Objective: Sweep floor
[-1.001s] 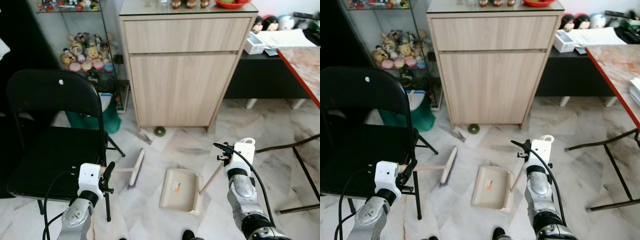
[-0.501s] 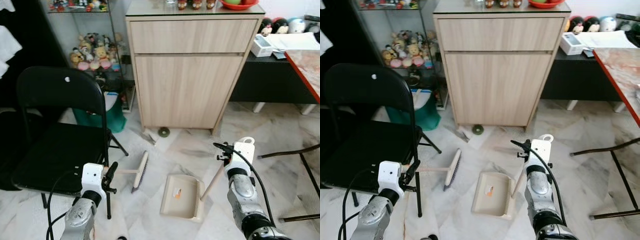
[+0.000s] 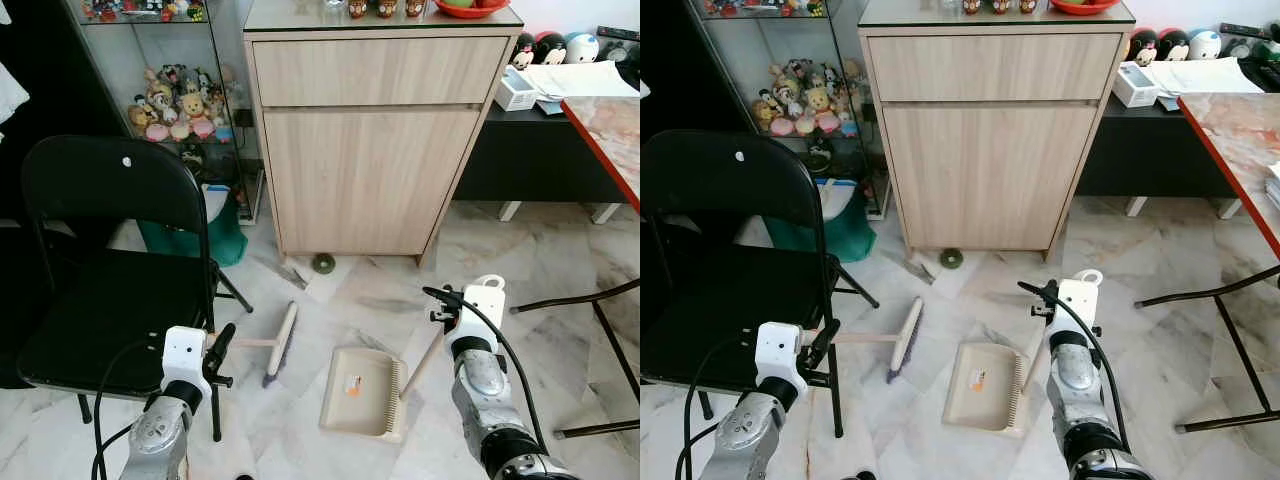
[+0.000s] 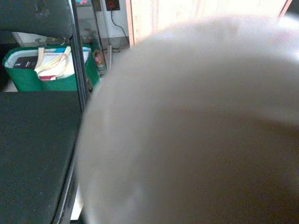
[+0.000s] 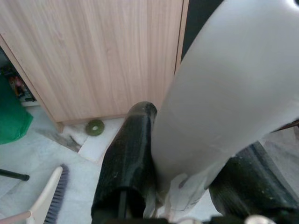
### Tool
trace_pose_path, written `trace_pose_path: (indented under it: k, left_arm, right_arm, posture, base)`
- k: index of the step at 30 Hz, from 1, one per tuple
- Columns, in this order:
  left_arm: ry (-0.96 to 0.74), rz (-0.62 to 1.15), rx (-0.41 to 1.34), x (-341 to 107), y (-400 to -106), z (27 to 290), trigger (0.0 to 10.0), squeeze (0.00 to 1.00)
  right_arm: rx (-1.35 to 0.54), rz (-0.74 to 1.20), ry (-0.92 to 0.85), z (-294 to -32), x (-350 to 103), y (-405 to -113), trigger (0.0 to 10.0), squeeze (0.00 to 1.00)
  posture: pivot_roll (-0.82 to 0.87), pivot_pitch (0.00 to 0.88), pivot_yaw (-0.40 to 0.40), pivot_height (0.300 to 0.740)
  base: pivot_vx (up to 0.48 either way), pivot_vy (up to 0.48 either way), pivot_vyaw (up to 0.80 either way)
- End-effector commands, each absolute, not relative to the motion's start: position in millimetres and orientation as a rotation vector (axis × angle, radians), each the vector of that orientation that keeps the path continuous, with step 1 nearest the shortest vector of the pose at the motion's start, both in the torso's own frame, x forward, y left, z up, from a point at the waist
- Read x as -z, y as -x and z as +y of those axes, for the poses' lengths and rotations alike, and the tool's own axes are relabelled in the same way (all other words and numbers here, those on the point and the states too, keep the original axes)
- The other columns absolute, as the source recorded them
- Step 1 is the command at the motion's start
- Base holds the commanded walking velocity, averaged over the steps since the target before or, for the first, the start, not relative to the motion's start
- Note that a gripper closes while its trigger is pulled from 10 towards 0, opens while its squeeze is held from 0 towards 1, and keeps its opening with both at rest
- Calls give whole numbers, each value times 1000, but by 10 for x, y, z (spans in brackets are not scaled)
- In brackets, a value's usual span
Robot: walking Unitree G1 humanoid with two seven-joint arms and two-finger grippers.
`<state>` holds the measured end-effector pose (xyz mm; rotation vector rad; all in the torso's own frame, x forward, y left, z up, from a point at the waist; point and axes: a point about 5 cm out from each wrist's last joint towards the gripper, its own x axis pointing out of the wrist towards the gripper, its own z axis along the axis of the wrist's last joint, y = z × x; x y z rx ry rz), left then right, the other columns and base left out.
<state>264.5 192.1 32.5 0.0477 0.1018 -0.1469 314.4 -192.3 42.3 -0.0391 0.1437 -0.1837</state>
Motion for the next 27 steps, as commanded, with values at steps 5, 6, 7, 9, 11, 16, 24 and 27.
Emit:
trace_pose_path:
  k: [5,6,7,9,11,16,24,27]
  left_arm:
    - [-47,137,129,-269,-2602,1972,10000,0]
    - [-47,137,129,-270,-2602,1973,10000,0]
    - [-46,137,128,-270,-2602,1974,10000,0]
    - [-47,137,128,-271,-2601,1976,10000,0]
    - [-46,136,126,-272,-2600,1980,10000,0]
    - [-44,136,125,-269,-2595,1982,10000,0]
    - [-45,136,127,-270,-2600,1984,10000,0]
    - [-46,135,127,-272,-2602,1983,10000,0]
  right_arm:
    - [175,185,36,-1889,-337,-3094,10000,0]
    - [176,185,34,-1890,-337,-3094,10000,0]
    - [176,185,33,-1890,-337,-3093,10000,0]
    - [177,186,33,-1889,-336,-3094,10000,0]
    - [178,186,32,-1889,-337,-3093,10000,0]
    - [176,185,26,-1884,-334,-3090,10000,0]
    - [169,183,23,-1863,-334,-3092,10000,0]
    - [167,181,23,-1856,-337,-3095,10000,0]
  posture:
    - [73,141,17,740]
    - [73,141,17,740]
    - [73,141,17,740]
    - [74,144,16,740]
    - [75,145,16,740]
    - [75,143,17,740]
    - [76,138,20,740]
    - [76,138,20,740]
  base:
    - [-48,0,0]
    - [0,0,0]
    - [0,0,0]
    - [0,0,0]
    - [-277,0,0]
    - [-287,0,0]
    - [-288,0,0]
    - [-291,0,0]
